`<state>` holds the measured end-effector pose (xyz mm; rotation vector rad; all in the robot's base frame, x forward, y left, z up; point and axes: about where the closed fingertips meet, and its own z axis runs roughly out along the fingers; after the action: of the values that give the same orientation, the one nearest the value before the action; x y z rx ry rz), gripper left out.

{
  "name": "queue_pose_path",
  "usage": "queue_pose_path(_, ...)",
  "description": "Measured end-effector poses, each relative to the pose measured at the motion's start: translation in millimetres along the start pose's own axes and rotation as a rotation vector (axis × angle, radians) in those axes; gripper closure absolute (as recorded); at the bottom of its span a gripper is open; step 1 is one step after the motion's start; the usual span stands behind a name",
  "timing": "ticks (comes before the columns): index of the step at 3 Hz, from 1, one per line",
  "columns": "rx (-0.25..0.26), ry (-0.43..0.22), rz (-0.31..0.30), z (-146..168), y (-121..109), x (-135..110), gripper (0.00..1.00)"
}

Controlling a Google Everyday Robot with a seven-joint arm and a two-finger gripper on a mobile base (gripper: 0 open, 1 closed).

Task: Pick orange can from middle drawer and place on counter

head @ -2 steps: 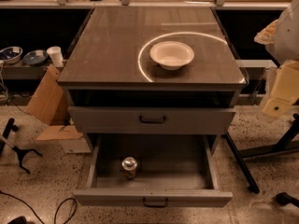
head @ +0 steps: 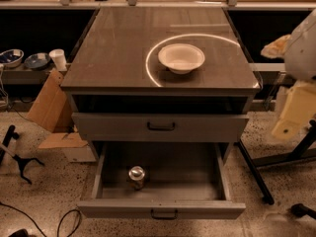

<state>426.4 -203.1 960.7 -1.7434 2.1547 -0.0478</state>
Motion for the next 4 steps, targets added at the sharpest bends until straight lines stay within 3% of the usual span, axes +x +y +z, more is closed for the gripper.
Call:
queue_pose_path(1, -0.029, -0.058, -0.023, 26, 20, -2, 0.00)
queue_pose_path(2, -0.109, -0.158, -0.048, 89, 45, -15, 0.00)
queue_pose_path(4, -0.186, -0.333, -0.046, 186, 90, -32, 0.00)
